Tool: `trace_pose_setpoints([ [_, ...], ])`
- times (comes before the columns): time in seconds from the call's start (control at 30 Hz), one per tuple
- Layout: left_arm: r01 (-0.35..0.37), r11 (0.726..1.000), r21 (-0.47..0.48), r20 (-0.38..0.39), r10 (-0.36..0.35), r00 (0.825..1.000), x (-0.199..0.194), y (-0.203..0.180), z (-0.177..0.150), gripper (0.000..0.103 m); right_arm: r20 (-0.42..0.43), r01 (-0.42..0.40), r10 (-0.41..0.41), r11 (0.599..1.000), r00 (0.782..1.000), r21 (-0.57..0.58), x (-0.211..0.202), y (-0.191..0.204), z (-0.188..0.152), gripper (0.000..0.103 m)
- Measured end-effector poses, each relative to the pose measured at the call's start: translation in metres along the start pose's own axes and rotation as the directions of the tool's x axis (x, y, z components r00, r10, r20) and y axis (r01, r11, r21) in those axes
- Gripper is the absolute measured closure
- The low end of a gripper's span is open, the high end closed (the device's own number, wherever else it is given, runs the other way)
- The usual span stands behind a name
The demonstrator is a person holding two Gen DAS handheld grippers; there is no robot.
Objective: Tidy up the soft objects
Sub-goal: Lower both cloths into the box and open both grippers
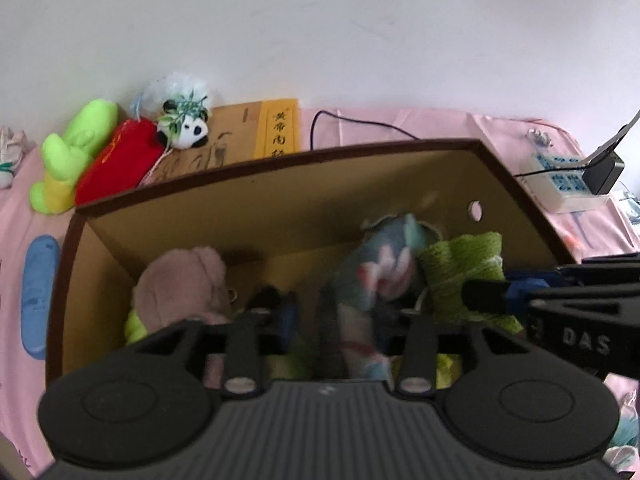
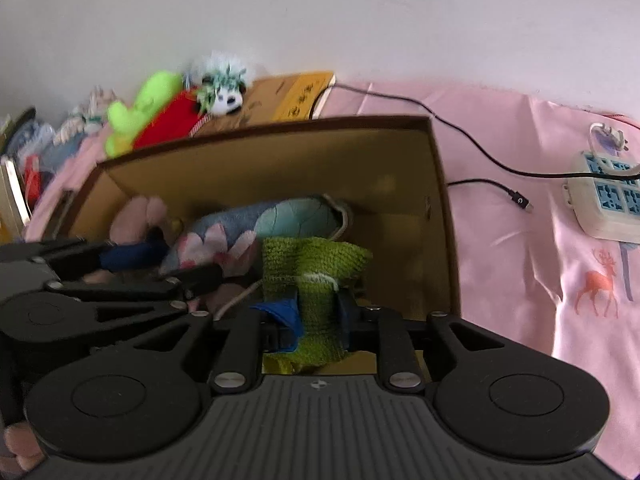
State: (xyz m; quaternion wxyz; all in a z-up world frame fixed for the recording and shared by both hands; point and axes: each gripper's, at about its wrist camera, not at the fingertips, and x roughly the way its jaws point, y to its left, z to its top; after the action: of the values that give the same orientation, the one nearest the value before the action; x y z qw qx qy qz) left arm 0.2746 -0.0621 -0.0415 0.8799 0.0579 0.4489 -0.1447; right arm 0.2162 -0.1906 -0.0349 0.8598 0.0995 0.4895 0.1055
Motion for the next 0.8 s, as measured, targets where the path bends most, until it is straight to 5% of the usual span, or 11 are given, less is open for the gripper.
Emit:
trace_pose_setpoints([
  [0.2,-0.047,0.999,0.001,0.011,0.047,0.999,-0.009,0.003,-0.004,0.042,-0.023,-0.048,0.049,0.998,0.999,0.046,-0.009,-0.005,0.002,0.097],
  [0.3,-0.058,0.998,-0.012,0.032,0.058,0.998,-0.02,0.007,-0.005,0.039,0.018,0.008,-0.008,1.0,1.0,0.003,-0.02,-0.003,0.001,0.096],
  [0.8,-0.092,0.992,-0.086,0.155,0.104,0.982,-0.096,0.023,-0.022,0.037,0.113,-0.056,0.051,0.998,0.992,0.04,-0.086,0.011,-0.024,0.095],
])
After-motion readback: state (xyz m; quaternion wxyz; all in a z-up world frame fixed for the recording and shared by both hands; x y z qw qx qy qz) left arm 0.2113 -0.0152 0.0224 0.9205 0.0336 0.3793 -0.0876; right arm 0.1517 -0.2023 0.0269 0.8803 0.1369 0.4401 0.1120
